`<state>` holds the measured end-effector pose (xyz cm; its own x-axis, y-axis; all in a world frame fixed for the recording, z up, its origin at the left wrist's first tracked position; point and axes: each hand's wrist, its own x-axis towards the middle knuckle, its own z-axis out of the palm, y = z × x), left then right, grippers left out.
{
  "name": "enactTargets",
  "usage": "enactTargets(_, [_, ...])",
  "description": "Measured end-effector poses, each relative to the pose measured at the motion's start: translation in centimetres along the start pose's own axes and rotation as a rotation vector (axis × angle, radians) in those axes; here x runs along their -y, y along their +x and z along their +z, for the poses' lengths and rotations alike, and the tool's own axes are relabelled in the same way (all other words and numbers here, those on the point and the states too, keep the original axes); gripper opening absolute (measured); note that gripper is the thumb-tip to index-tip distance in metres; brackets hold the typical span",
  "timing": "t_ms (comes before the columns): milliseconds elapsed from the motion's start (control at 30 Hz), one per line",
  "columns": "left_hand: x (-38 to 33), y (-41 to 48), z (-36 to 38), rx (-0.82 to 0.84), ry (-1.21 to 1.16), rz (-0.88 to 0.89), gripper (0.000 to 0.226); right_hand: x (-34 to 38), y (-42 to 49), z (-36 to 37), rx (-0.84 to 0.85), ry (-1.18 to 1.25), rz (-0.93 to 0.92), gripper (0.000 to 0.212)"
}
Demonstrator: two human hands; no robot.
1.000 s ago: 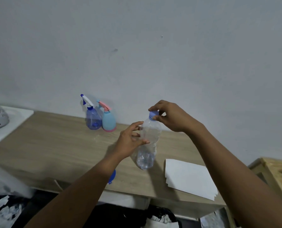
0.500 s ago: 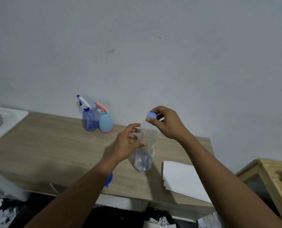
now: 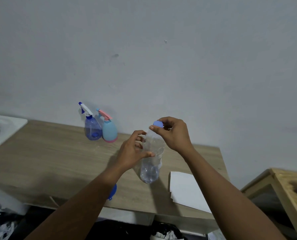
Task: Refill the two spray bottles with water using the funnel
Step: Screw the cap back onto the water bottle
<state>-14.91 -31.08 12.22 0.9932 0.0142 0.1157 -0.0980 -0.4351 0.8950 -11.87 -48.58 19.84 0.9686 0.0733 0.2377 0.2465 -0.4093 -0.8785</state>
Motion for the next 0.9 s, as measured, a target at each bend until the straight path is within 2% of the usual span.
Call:
enactTargets(67, [-0.1, -0.1, 0.3, 0.006, 0.007, 0.005, 0.083, 0.0, -0.4, 0.7, -0.117, -0.019, 0.036, 0.045])
enactTargets(133, [-0.1, -0.3, 0.3, 0.009, 0.001, -0.001, 0.082, 0.1, -0.5, 0.9, -0.131, -0.026, 0.029, 0.051])
enactTargets(267, [-0.1, -0.5, 0.0, 0.022, -0.033, -0.008, 0.079, 0.8, -0.1, -0.7, 0.134, -0.037, -0.04, 0.042])
enactTargets(333, [-0.1, -0.5, 0.0, 0.03, -0.041, -0.004, 0.079, 0.7, 0.3, -1.2, 0.228, -0.101, -0.092, 0.031])
enactTargets(433, [0.1, -0.4, 0.1, 0.025, -0.011, -0.004, 0.081, 0.3, 0.4, -0.9, 0.157, -0.12, -0.101, 0.02])
enactTargets(700, [0.2, -0.1, -0.4, 0.077, -0.04, 0.02, 0.085, 0.1, -0.5, 0.0, -0.006, -0.029, -0.084, 0.031])
enactTargets(733, [0.2, -0.2, -0.7, 0.098, -0.035, 0.028, 0.088, -0.2, -0.9, 0.0, -0.005, -0.014, -0.087, 0.035])
enactTargets(800, [1.0, -0.6, -1.7, 0.13, 0.012, 0.03, 0.097, -1.6, -2.1, 0.4, -0.01, 0.03, -0.072, 0.058])
enactTargets(900, [4.3, -2.6, -3.7, 0.067, 0.112, -0.046, 0.095, -5.4, -5.0, 2.1, -0.059, 0.094, 0.016, 0.096])
